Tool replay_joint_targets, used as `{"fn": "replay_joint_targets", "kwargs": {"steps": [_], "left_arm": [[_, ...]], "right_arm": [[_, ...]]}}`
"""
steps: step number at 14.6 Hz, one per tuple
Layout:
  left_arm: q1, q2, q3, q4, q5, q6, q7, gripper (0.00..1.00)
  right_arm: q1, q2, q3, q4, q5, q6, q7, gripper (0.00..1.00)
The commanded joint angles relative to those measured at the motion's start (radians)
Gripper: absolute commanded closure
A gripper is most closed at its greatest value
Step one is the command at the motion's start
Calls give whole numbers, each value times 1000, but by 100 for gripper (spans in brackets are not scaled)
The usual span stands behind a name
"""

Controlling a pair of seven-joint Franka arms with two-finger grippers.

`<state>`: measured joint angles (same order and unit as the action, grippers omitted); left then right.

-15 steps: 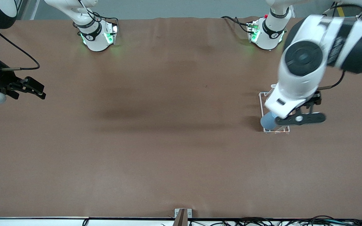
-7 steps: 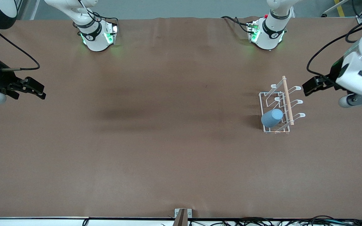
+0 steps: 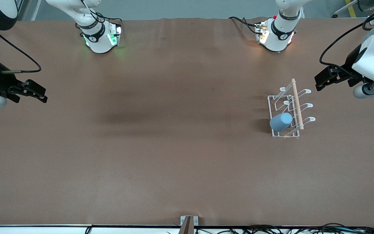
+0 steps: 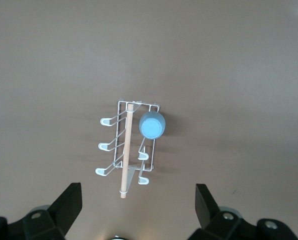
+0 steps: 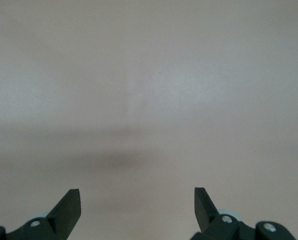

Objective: Hang cup on cup holder

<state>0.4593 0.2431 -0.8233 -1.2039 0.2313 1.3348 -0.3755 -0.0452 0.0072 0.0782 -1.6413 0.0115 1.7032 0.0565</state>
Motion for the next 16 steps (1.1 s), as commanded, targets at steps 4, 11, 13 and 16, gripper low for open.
{"fn": "replay_joint_targets", "kwargs": {"steps": [4,11,13,16], "left_arm": [[-3,-70,102,-26,-75,9,134,0],[-298,-241,537,-228,-214,99,272,0],[-382,-300,637,-313,-228,136,302,0],[-453,-372,707,-416,-230,159,322,0]], "right_arm": [[-7,-1,3,-2,-2,-7,8,0],[-7,1,3,0,-2,-5,6,0],[-7,1,3,0,-2,-5,6,0],[-8,1,3,0,-2,-4,6,0]]}}
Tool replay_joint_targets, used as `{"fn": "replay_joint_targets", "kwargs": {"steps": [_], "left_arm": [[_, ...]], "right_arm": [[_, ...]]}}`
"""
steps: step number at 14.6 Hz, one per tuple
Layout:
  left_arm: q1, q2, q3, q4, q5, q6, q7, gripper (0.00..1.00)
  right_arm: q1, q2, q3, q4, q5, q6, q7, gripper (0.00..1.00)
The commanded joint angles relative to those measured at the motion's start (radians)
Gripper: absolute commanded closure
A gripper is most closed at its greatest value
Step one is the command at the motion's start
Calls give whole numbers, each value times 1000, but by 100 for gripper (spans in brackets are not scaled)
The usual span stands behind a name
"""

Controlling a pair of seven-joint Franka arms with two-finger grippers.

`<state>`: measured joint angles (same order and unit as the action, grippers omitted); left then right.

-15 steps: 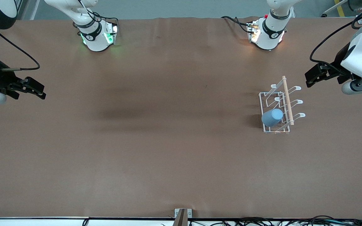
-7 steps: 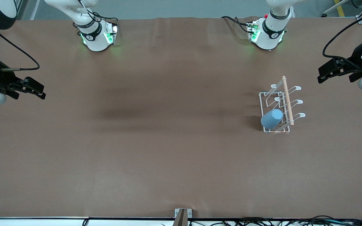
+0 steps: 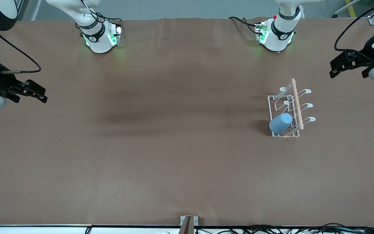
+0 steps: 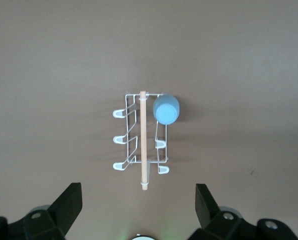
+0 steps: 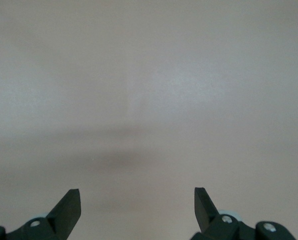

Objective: Hang cup on cup holder

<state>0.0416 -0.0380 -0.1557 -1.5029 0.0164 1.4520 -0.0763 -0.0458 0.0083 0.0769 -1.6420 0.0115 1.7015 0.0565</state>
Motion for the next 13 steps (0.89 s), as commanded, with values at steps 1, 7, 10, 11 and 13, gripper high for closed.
{"fn": "replay_joint_targets", "kwargs": {"steps": [1,7,10,11,13], "left_arm": [[-49,-103,48,-135,-15,47,30,0],[-60,-102,74,-126,-12,42,158,0],[-62,-83,74,-103,-10,41,153,0],[-62,-82,74,-97,-9,41,130,0],[-65,-77,70,-96,-3,41,77,0]], "right_arm": [[-9,-1,4,1,-2,-2,5,0],[-9,-1,4,1,-2,1,5,0],[-11,1,3,1,-2,4,3,0],[-11,1,3,1,-2,4,3,0],[-11,2,1,2,-2,7,3,0]]}}
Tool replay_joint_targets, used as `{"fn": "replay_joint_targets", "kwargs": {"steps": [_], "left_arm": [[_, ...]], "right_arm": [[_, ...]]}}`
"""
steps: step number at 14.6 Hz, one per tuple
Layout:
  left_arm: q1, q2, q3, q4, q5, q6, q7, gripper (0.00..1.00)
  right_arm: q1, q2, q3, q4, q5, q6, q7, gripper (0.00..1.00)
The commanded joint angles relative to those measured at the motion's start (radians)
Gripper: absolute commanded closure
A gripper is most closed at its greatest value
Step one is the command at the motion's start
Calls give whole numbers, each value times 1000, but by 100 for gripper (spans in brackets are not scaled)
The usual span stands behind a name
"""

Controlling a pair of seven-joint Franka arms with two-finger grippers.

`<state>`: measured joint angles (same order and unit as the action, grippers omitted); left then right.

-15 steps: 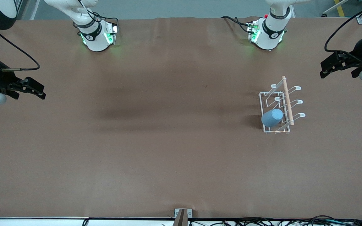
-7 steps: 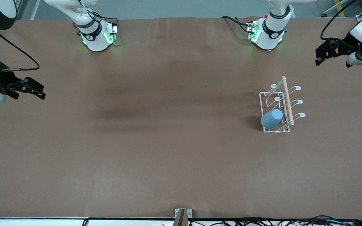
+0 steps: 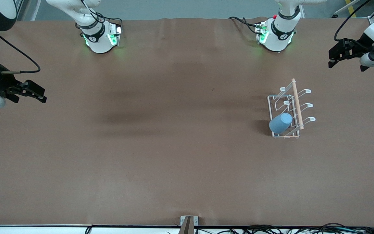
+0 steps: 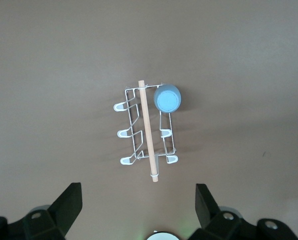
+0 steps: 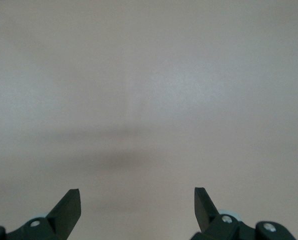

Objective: Hang cup on cup holder

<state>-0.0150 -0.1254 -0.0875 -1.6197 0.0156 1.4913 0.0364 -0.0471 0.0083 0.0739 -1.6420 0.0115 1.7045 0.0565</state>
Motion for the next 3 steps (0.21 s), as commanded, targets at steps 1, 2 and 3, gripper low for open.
{"fn": "replay_joint_targets", "kwargs": {"steps": [1,2,3], "left_arm": [[-8,10,0,20,3,1,-38,0],[-8,12,0,20,3,1,-38,0],[-8,12,0,20,3,1,-40,0]], "right_arm": [[-10,2,4,4,-2,6,2,0],[-10,2,4,4,-2,6,2,0],[-10,2,4,4,-2,6,2,0]]}}
